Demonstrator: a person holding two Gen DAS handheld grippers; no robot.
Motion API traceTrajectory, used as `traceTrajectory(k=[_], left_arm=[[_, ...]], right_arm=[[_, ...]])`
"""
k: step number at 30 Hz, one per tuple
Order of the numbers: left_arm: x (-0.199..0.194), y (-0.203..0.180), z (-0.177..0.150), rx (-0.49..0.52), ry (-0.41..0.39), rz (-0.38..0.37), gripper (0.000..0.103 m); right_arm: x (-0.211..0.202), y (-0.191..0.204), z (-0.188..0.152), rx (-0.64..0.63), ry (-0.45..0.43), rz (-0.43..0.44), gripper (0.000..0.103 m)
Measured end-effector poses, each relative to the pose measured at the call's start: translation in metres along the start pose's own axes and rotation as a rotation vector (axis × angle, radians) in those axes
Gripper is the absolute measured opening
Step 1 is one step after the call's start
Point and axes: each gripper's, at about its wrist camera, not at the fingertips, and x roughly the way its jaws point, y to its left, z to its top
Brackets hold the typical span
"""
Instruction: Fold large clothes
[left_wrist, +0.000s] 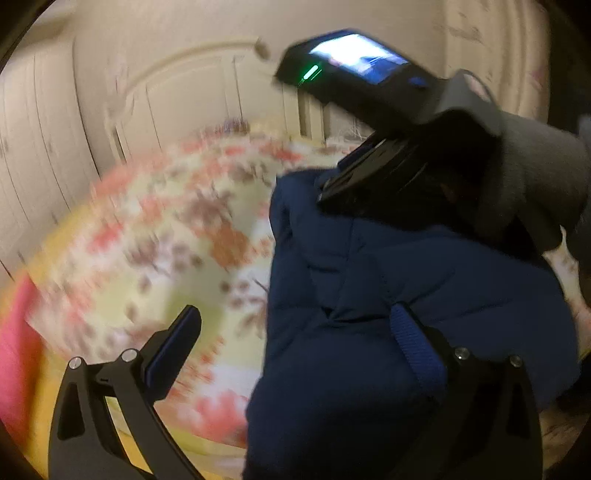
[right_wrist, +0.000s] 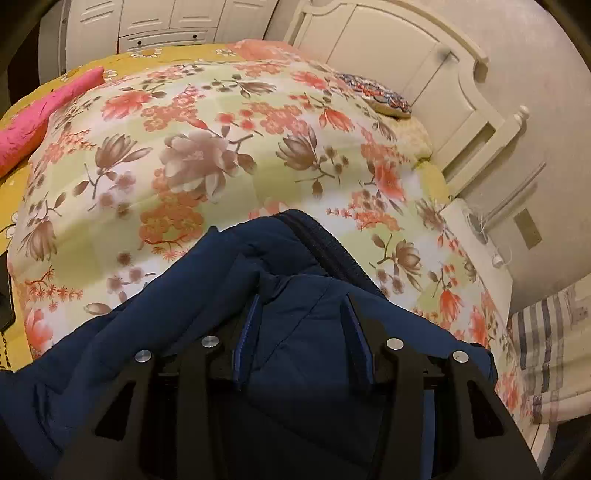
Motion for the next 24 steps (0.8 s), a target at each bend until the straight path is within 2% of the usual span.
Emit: traceTrajectory(k=[3,8,11,13,14,17,21,24], left_arm=[[0.004,0.004,-0.005,-0.013,0.007,-0.026,0.101],[0.006,0.003,-0.008,-0.021,0.006,-0.024,0.101],[0.005,0.002,-0.008,-0.016,0.006,-0.015,0.101],[0.004,0.001,-0.008,-0.021,0.008,-0.013,0.101],[0.003,0.001,-0.008,-0.023,0.013,-0.008,0.101],[0.006,0.004,-0.01,-0.036,0.025,-0.02,0.101],[0.005,0.003,-0.011,-0.034,0.027,-0.025,0.101],[0.004,0.005,-0.011,-0.039,0.036,-0.039,0.101]], right_arm=[[-0.01,-0.014,-0.002,0.06,-0.015,0.071,0.048],[-0.055,-0.03,0.002,0.164,-0.171,0.168,0.048],[-0.048,-0.003,0.005,0.051,-0.13,0.121,0.049],[-0.023,0.021,0.0,-0.052,-0.046,0.063,0.049],[-0.013,0.03,-0.002,-0.08,-0.038,0.024,0.049],[-0.008,0.031,-0.001,-0.07,-0.029,0.025,0.049],[-0.026,0.024,-0.005,-0.052,-0.064,0.043,0.049],[-0.065,0.013,-0.021,0.008,-0.163,0.089,0.055]])
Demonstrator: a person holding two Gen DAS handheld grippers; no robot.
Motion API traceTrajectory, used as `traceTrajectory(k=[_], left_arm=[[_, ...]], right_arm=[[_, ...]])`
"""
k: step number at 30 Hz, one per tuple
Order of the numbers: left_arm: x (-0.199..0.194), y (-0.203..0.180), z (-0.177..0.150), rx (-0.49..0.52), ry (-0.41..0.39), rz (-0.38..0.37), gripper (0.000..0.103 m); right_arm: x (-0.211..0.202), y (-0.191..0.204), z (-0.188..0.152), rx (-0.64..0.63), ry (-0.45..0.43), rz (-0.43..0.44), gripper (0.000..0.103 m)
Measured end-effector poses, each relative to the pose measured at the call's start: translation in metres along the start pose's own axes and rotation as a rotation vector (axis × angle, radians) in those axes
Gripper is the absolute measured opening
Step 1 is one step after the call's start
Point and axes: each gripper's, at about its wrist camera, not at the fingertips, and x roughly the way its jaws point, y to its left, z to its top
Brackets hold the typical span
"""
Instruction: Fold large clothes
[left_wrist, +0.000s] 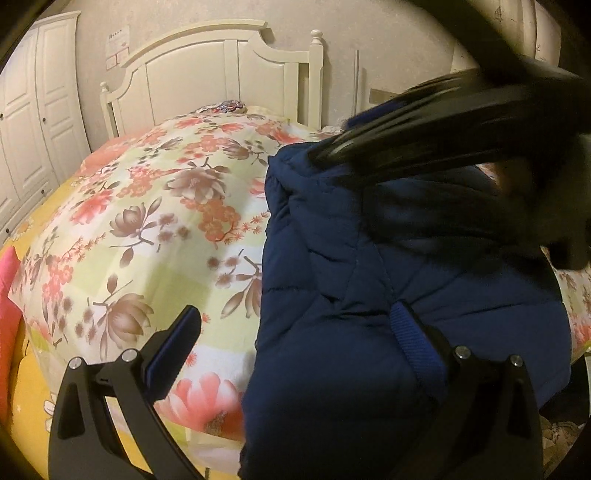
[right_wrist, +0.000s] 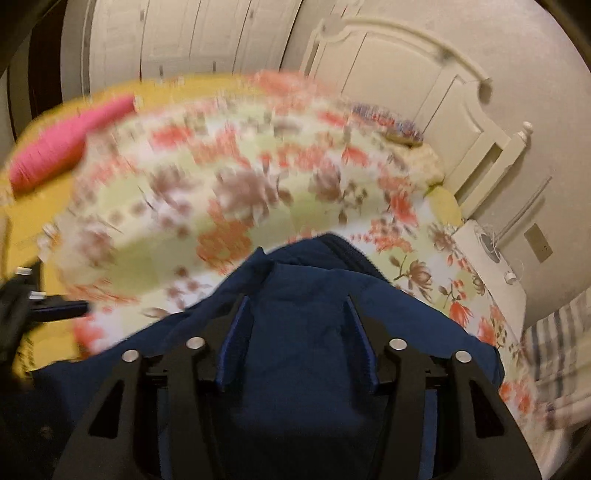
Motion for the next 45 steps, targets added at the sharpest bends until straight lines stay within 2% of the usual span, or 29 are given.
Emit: traceTrajectory(k=[1,2,3,4,6,9,10,13,17,19,22,24,27,28,29,30,31,33,36,38,42,45], left_arm=[[-0.002,0.004,0.001,-0.014,0.008,-0.024,0.101],[-0.004,0.01,0.003,-0.046,0.022,-0.072,0.101],[-0.005,0.017,0.005,-0.075,0.034,-0.122,0.101],[-0.006,0.029,0.008,-0.127,0.05,-0.213,0.101],[-0.007,0.053,0.018,-0.226,0.062,-0.302,0.101],[-0.001,0.072,0.032,-0.292,0.088,-0.373,0.101],[0.008,0.074,0.038,-0.3,0.126,-0.424,0.101],[0.027,0.063,0.047,-0.264,0.196,-0.448,0.101],[0.063,0.057,0.046,-0.253,0.302,-0.482,0.101],[0.075,0.06,0.04,-0.272,0.342,-0.538,0.101],[0.088,0.067,0.031,-0.311,0.381,-0.615,0.101],[0.091,0.07,0.025,-0.325,0.357,-0.668,0.101],[0.088,0.065,0.021,-0.3,0.323,-0.656,0.101],[0.087,0.062,0.02,-0.301,0.316,-0.658,0.101],[0.086,0.059,0.018,-0.305,0.314,-0.692,0.099],[0.085,0.056,0.015,-0.315,0.307,-0.73,0.093],[0.081,0.054,0.014,-0.314,0.283,-0.728,0.091],[0.066,0.048,0.011,-0.279,0.203,-0.693,0.078],[0.045,0.034,0.015,-0.232,0.15,-0.627,0.069],[0.037,0.024,0.02,-0.233,0.131,-0.631,0.065],[0.033,0.003,0.052,-0.23,0.081,-0.673,0.061],[0.039,-0.028,0.093,-0.194,0.032,-0.704,0.061]], right_arm=[[-0.014,-0.003,-0.007,0.017,-0.027,0.005,0.064],[-0.031,-0.006,-0.02,0.037,-0.055,-0.002,0.077],[-0.045,-0.011,-0.035,0.068,-0.078,-0.003,0.083],[-0.059,-0.019,-0.053,0.117,-0.101,0.022,0.09],[-0.08,-0.039,-0.087,0.244,-0.121,0.089,0.091],[-0.101,-0.075,-0.136,0.471,-0.142,0.102,0.096],[-0.104,-0.086,-0.153,0.551,-0.141,0.126,0.097],[-0.103,-0.114,-0.204,0.779,-0.121,0.246,0.097],[-0.08,-0.118,-0.236,0.92,-0.058,0.386,0.098],[-0.068,-0.109,-0.239,0.919,-0.036,0.441,0.098],[-0.063,-0.102,-0.235,0.91,-0.049,0.494,0.098],[-0.055,-0.097,-0.228,0.897,-0.044,0.531,0.098],[-0.045,-0.09,-0.222,0.89,-0.046,0.535,0.099],[-0.044,-0.088,-0.221,0.884,-0.062,0.53,0.099],[-0.045,-0.087,-0.22,0.878,-0.073,0.523,0.099],[-0.047,-0.085,-0.218,0.861,-0.088,0.507,0.098],[-0.049,-0.084,-0.217,0.846,-0.097,0.49,0.093],[-0.059,-0.079,-0.215,0.8,-0.134,0.446,0.086],[-0.067,-0.077,-0.213,0.758,-0.179,0.398,0.081],[-0.077,-0.079,-0.211,0.731,-0.227,0.361,0.078],[-0.104,-0.11,-0.209,0.73,-0.335,0.308,0.077],[-0.12,-0.141,-0.204,0.737,-0.378,0.238,0.076]])
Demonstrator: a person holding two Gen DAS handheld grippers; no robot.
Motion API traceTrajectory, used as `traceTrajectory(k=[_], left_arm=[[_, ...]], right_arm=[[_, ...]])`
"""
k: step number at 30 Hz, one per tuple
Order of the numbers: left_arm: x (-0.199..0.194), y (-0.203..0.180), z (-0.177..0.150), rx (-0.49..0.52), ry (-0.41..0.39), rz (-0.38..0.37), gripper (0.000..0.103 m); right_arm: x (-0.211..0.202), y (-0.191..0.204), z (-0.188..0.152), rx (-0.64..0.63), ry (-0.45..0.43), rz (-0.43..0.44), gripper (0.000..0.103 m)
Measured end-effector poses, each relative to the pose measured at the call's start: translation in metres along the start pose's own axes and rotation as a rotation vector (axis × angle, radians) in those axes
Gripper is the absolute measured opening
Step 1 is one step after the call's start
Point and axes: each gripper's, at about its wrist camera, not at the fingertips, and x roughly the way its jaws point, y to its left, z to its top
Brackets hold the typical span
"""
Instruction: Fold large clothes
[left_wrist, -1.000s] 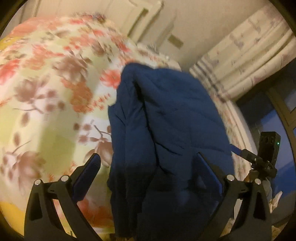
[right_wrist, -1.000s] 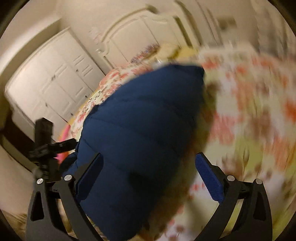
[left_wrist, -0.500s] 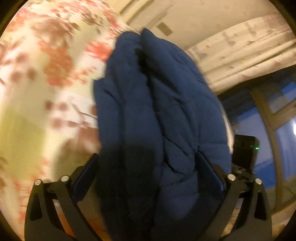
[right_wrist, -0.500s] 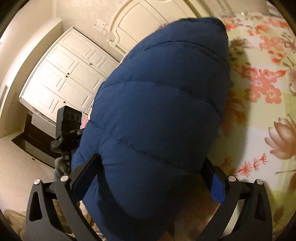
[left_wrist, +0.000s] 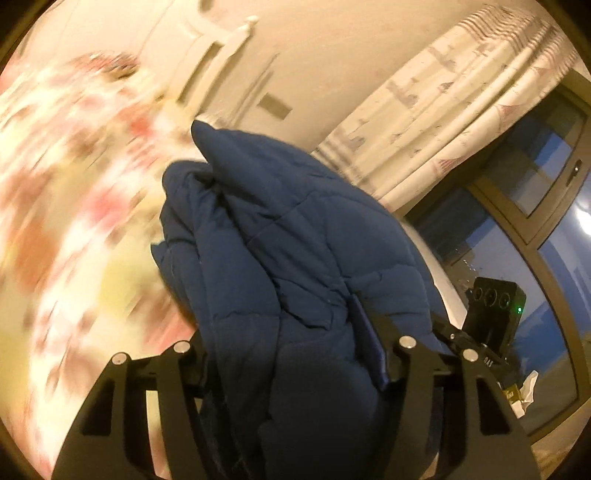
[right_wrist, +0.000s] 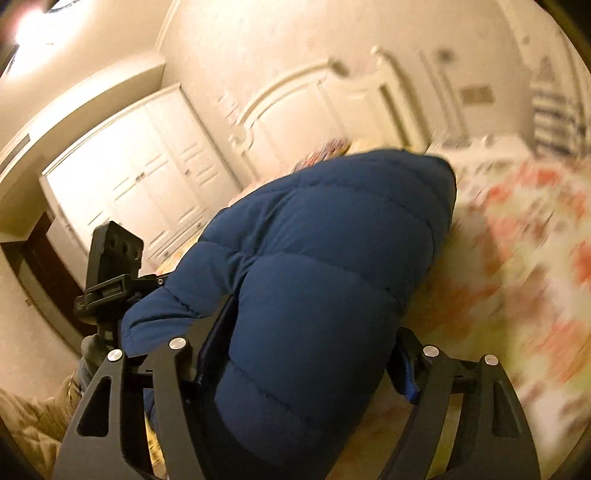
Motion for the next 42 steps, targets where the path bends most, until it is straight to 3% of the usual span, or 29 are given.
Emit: traceTrajectory(k=[4,7,9,12,14,17,19,21,22,25,29,32,34,38,42], left_arm=[[0.054,-0.023,0.05,0.045,-0.015,-0.042,0.061],[0.104,-0.028,0.075,0.029,-0.021,-0.053,0.061],[0.136,-0.026,0.082,0.011,-0.011,-0.041,0.061],[0.202,-0.005,0.071,-0.037,0.097,0.042,0.062],[0.213,0.004,0.062,-0.044,0.08,0.042,0.068],[0.209,0.011,0.059,-0.061,0.08,0.023,0.07],[0.203,0.008,0.061,-0.022,0.085,0.062,0.074],[0.196,0.003,0.064,0.0,0.08,0.079,0.075],[0.193,0.001,0.064,0.007,0.073,0.089,0.076],[0.185,-0.004,0.057,0.013,0.04,0.115,0.081],[0.164,-0.008,0.046,0.012,-0.038,0.171,0.088],[0.138,-0.016,0.037,0.057,-0.129,0.289,0.092],[0.114,-0.028,0.033,0.104,-0.208,0.371,0.094],[0.056,-0.062,0.031,0.249,-0.371,0.483,0.101],[0.008,-0.101,0.04,0.319,-0.453,0.567,0.101]], right_arm=[[-0.02,-0.04,0.049,-0.025,-0.072,-0.073,0.076],[-0.02,-0.075,0.073,-0.029,-0.078,-0.109,0.076],[-0.009,-0.11,0.085,-0.004,-0.052,-0.137,0.075],[0.022,-0.161,0.076,0.084,0.036,-0.206,0.074],[0.04,-0.188,0.056,0.137,0.104,-0.26,0.078],[0.033,-0.192,0.049,0.172,0.042,-0.249,0.085],[0.031,-0.181,0.055,0.159,0.049,-0.319,0.092],[0.017,-0.176,0.064,0.124,0.03,-0.42,0.092],[0.007,-0.161,0.07,0.094,-0.017,-0.495,0.092],[-0.002,-0.107,0.071,-0.033,-0.108,-0.52,0.093],[0.031,-0.053,0.06,-0.241,-0.05,-0.549,0.095],[0.079,-0.032,0.035,-0.396,0.063,-0.601,0.095],[0.098,-0.026,0.015,-0.454,0.082,-0.669,0.095],[0.085,-0.026,0.005,-0.431,0.105,-0.621,0.095],[0.056,-0.004,-0.004,-0.513,0.158,-0.585,0.095]])
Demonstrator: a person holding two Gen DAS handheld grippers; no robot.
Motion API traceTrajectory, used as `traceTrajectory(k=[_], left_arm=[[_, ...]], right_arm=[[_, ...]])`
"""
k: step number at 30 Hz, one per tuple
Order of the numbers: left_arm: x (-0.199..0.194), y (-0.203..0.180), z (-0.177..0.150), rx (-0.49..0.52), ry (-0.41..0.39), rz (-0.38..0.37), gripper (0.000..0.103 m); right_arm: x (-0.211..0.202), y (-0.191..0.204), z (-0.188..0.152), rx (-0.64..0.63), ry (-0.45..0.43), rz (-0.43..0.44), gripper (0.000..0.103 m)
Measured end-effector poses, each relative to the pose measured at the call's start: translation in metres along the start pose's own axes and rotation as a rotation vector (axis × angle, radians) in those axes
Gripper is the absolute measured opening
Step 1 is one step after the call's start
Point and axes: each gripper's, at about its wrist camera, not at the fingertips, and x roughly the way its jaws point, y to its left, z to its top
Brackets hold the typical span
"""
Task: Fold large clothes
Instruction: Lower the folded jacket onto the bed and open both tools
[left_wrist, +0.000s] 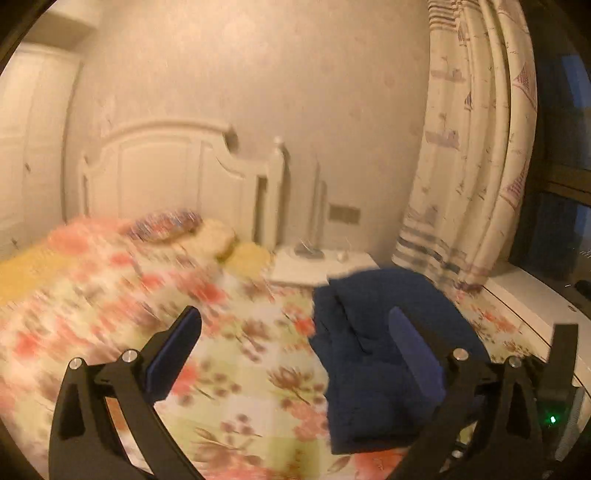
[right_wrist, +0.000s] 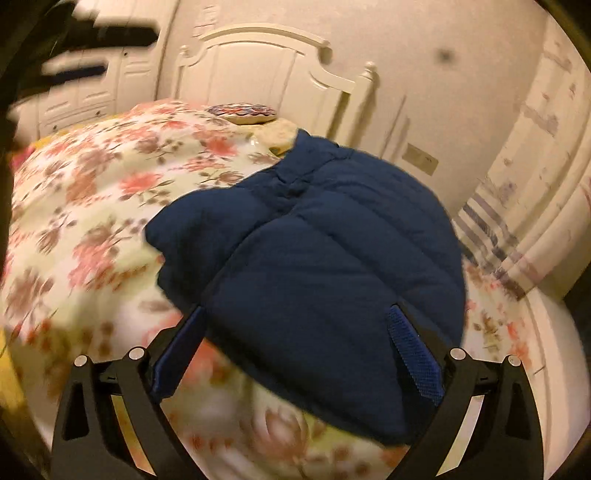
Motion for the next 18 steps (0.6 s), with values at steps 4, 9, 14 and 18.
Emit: traceTrajectory(k=[4,9,14,18], left_arm=[[-0.047,-0.018,0.036,0.036,-0.087,0.066,0.101],[-0.094,-0.052,0.063,0.059,-0.095,0.116,0.101],[-0.125,-0.086,0.056,0.127,-0.088,0.123,0.101],[-0.128,-0.103,0.038,0.167,-0.032,0.053,0.101]], right_arm=[[-0.073,-0.021,0.013,0.059,-0.1,-0.009,0.095],[-0.161,-0.059,0.036,0.263,-0.213,-0.049,0.098],[-0.205,-0.061,0.037,0.329,-0.22,-0.131,0.098],[-0.203,-0.055,0.028,0.3,-0.167,-0.174,0.098]])
